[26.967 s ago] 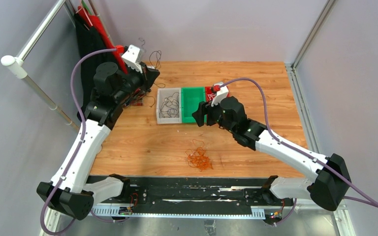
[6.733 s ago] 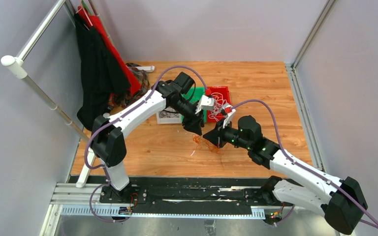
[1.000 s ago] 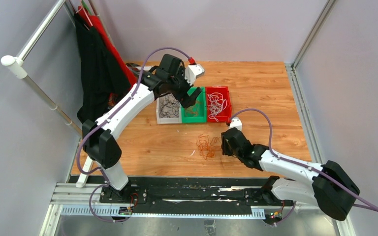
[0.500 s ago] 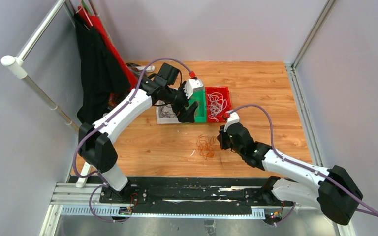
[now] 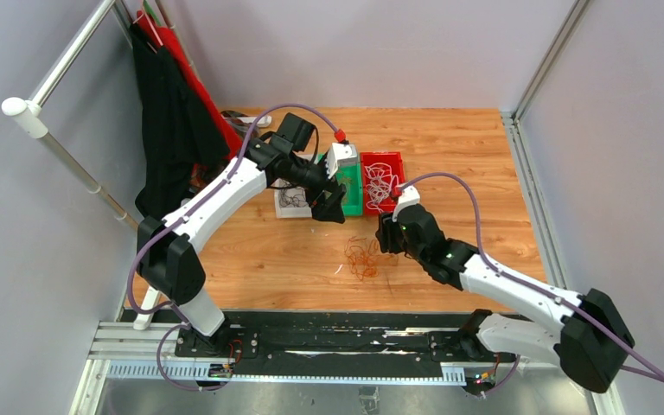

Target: Untangle the cables

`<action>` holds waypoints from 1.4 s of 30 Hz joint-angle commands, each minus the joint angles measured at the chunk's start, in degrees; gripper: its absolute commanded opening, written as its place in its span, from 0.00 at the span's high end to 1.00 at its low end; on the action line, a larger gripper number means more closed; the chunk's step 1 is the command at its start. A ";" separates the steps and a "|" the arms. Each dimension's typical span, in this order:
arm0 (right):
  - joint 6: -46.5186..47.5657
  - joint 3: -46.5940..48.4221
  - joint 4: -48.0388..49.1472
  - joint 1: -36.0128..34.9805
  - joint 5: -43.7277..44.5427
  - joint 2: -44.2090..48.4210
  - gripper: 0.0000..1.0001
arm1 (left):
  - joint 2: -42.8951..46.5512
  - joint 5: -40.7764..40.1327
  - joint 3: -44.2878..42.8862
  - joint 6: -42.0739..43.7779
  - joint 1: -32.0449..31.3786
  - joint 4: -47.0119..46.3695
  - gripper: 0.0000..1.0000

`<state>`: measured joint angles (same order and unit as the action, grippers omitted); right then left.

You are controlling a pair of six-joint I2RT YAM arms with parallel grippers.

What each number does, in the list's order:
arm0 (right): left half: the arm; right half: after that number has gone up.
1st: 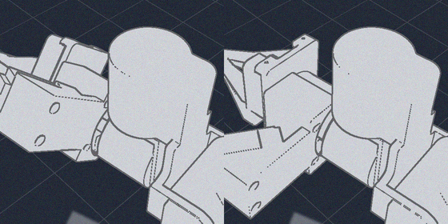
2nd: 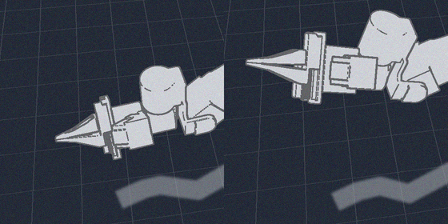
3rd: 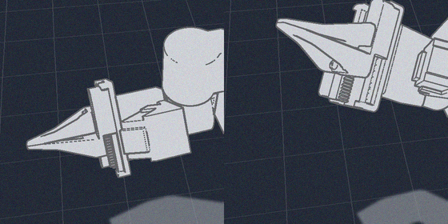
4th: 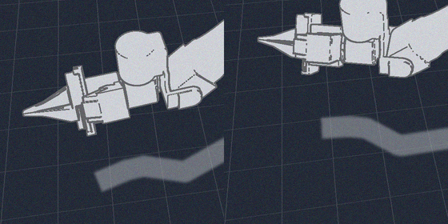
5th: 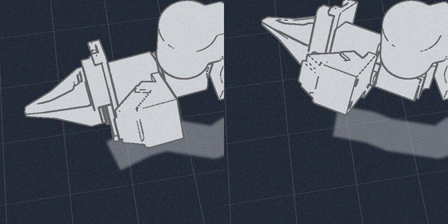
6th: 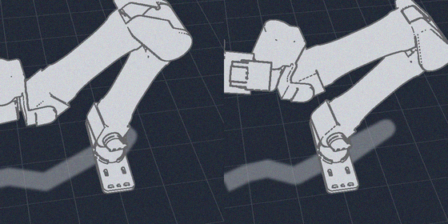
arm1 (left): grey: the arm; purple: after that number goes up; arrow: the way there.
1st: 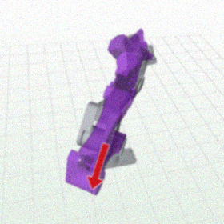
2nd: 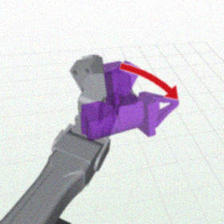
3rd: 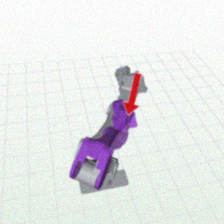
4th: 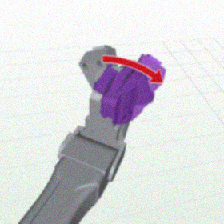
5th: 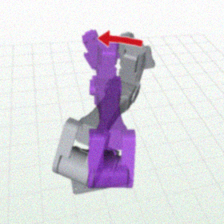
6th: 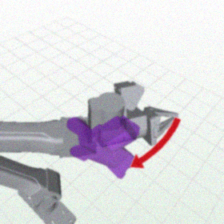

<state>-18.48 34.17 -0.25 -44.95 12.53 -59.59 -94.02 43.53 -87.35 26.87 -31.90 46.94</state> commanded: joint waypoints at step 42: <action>-1.48 6.39 9.52 0.20 -34.89 -0.25 0.99 | 1.50 6.64 4.77 5.94 -5.01 1.07 0.36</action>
<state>-19.38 38.50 7.94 -43.64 -19.70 -59.77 -92.01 50.70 -83.55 31.20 -36.62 47.72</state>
